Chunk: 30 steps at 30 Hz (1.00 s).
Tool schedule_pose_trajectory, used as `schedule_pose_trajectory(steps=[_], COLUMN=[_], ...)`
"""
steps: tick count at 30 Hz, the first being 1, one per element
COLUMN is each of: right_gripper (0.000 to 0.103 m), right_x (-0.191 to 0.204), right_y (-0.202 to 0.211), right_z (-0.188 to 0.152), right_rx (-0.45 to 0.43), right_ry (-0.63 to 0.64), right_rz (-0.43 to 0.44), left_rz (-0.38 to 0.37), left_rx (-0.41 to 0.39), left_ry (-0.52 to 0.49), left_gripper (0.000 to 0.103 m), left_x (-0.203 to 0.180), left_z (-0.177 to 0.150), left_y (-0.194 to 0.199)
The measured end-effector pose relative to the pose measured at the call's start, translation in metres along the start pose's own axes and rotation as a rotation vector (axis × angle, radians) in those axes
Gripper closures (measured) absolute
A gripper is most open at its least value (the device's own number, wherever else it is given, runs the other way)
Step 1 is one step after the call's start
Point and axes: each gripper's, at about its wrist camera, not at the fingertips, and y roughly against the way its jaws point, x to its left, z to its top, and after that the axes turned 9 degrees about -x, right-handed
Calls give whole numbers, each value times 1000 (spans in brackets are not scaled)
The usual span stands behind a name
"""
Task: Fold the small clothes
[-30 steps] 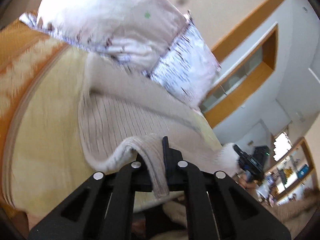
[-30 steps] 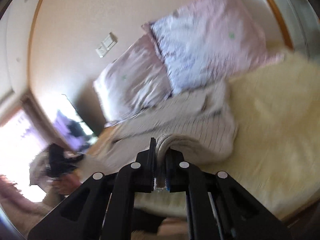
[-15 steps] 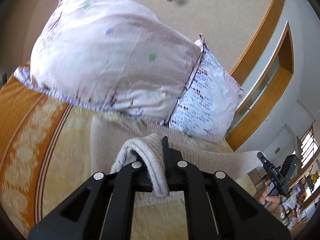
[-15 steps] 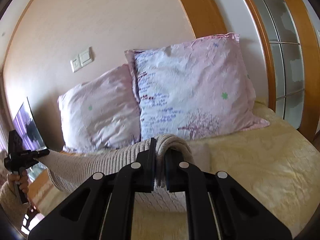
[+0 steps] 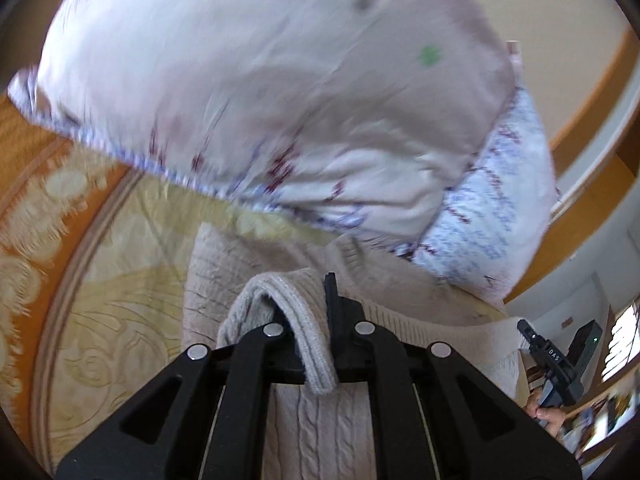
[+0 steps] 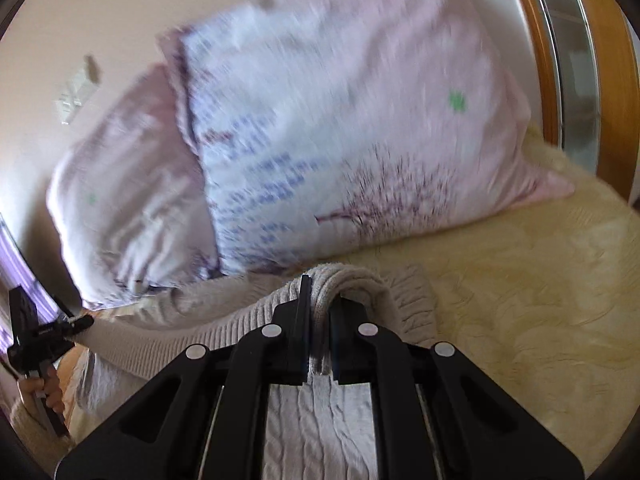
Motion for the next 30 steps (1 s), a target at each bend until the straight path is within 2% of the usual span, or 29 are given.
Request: schedule_pose_trajectory(steps=[3,6,7,8,9,10,11,13,15,17,21,28,30], right_gripper=[95,87,75,58,47,33,32,32,32,43,58,61,66], right_x=[-8,-12,-11,-9,-5,0,3,3,-3,-11,-28,-40,-40], right_y=[-30,-44,-43,-38,-27,-14,-2,13,29,40,48,42,36], right_z=[-1,3,5,6,9,11,12,14,12,7,-9,-38,-44], right_rx=[66,103,96,75,27,-21,-53,-69,-79,-66,12,106,140], right_ry=[-66,-136,-144,-147,-130,-99,-68,-42,-39,-36,-13,26,39], right_rz=[-55,-73,-61,-43,-35,-41,-38,-36,-32,-34,-31,-64,-69], left_rz=[9,19,14,10,9,14,34,50,48,49,40,60,64], left_rx=[37,53,53,43,18,-13,-57,-90,-81,-54,28,87,93], left_ry=[67,112,120,122,117,109,96,74,50,16,-51,-75,-71], left_gripper=[97,95,92,89,77,58,51,48,48,50,58,65,70], left_x=[12,15,15,14,13,12,12,11,12,11,8,12,14], left_z=[-4,-3,-2,0,3,6,10,16,16,11,-10,-38,-42], left_y=[-20,-28,-28,-25,-18,-9,4,19,34,43,51,52,50])
